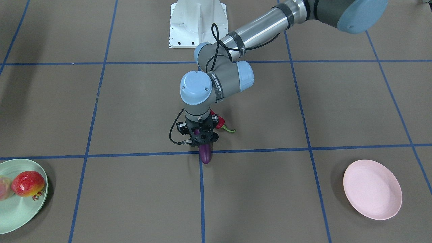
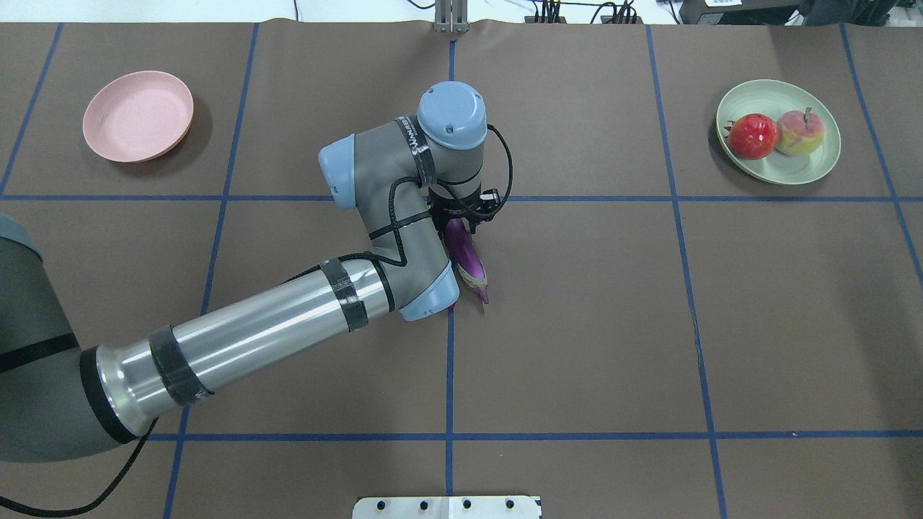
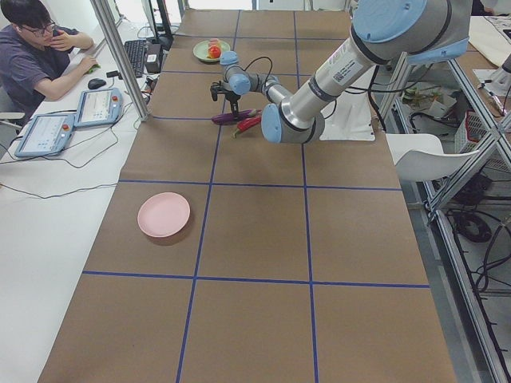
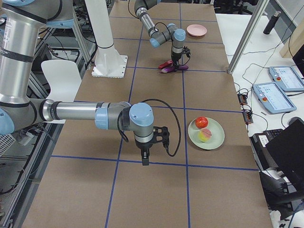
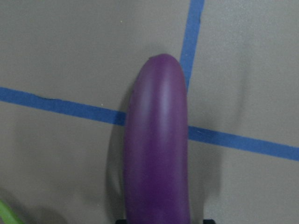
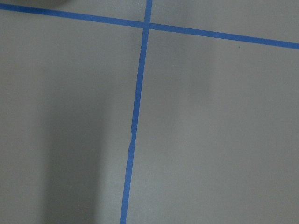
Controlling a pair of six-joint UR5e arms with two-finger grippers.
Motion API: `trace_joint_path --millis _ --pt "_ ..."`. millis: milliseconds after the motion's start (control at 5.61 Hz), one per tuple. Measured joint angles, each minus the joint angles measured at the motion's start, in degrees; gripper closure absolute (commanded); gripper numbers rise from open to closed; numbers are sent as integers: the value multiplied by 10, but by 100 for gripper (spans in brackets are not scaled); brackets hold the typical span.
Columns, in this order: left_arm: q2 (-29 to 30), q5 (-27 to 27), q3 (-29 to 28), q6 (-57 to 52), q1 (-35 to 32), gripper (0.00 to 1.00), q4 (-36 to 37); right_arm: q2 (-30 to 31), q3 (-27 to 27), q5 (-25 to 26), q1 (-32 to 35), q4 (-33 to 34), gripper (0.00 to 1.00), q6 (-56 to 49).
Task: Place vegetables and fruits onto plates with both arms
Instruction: 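Close the left gripper on the purple eggplant and lift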
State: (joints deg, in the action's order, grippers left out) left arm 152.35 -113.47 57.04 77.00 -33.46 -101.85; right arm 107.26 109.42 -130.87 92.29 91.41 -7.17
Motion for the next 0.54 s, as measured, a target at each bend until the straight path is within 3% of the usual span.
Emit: trace_joint_path --millis 178,357,535 --pt "-1 0 0 0 -1 78 1 0 0 0 0 0 0 0" --pt "-1 0 0 0 -1 100 3 -1 0 0 0 0 0 0" --pt "-1 0 2 0 -3 100 5 -1 0 0 0 0 0 0"
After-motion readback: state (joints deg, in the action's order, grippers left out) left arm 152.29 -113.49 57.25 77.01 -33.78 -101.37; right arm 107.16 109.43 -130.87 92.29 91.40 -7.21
